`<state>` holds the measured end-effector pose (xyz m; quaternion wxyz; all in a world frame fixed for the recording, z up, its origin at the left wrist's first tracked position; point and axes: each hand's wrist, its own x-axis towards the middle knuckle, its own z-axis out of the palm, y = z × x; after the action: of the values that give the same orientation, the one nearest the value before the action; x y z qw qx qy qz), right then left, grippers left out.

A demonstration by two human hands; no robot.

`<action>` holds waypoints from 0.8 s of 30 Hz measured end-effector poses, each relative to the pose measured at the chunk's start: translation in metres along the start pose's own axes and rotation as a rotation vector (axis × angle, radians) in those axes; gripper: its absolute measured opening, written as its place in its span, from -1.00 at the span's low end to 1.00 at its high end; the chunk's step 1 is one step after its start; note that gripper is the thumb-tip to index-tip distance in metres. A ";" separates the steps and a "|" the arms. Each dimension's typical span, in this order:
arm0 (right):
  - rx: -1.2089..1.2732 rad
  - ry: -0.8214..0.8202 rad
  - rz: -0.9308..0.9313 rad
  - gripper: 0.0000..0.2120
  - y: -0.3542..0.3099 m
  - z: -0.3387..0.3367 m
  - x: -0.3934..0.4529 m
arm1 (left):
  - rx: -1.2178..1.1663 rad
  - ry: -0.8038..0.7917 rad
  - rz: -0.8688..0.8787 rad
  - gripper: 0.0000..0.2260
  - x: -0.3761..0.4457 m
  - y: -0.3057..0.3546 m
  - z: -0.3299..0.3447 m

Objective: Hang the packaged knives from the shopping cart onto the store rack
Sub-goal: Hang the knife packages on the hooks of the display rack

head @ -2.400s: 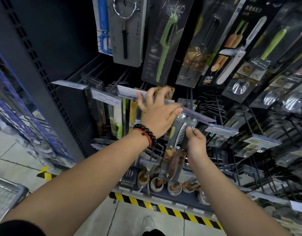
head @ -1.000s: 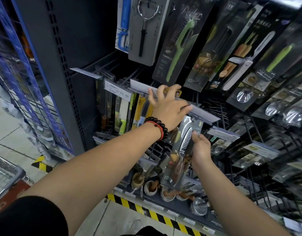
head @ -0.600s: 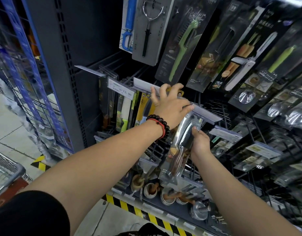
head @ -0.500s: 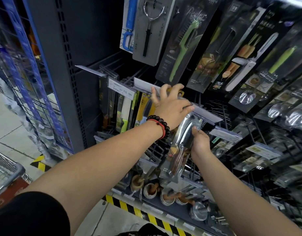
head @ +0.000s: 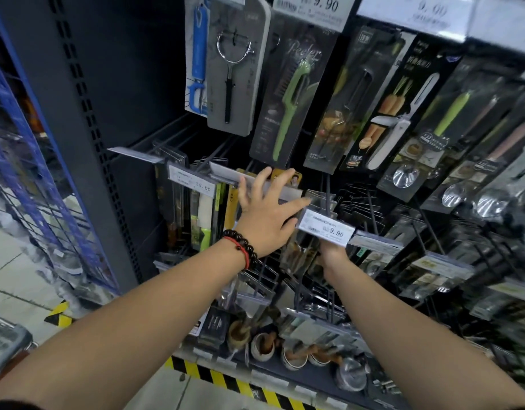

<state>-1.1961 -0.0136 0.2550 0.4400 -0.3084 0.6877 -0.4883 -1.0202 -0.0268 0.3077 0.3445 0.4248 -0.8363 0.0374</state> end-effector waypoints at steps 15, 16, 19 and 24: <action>-0.042 0.065 0.075 -0.87 0.048 -0.027 -0.035 | -0.083 0.062 -0.058 -0.61 -0.051 -0.010 0.000; -0.066 0.077 0.048 -0.88 0.049 -0.027 -0.043 | -0.103 0.033 -0.094 -0.63 -0.056 -0.013 0.000; -0.088 0.080 -0.001 -0.87 0.050 -0.026 -0.068 | -0.139 -0.090 -0.192 -0.66 -0.068 -0.017 -0.002; -0.218 0.070 -0.072 -0.89 0.050 -0.024 -0.109 | -0.104 -0.306 -0.226 -0.62 -0.092 -0.014 -0.007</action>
<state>-1.1716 0.1062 0.2444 0.3617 -0.3616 0.7403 -0.4363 -0.9687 0.0296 0.2534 0.2370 0.4982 -0.8268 -0.1097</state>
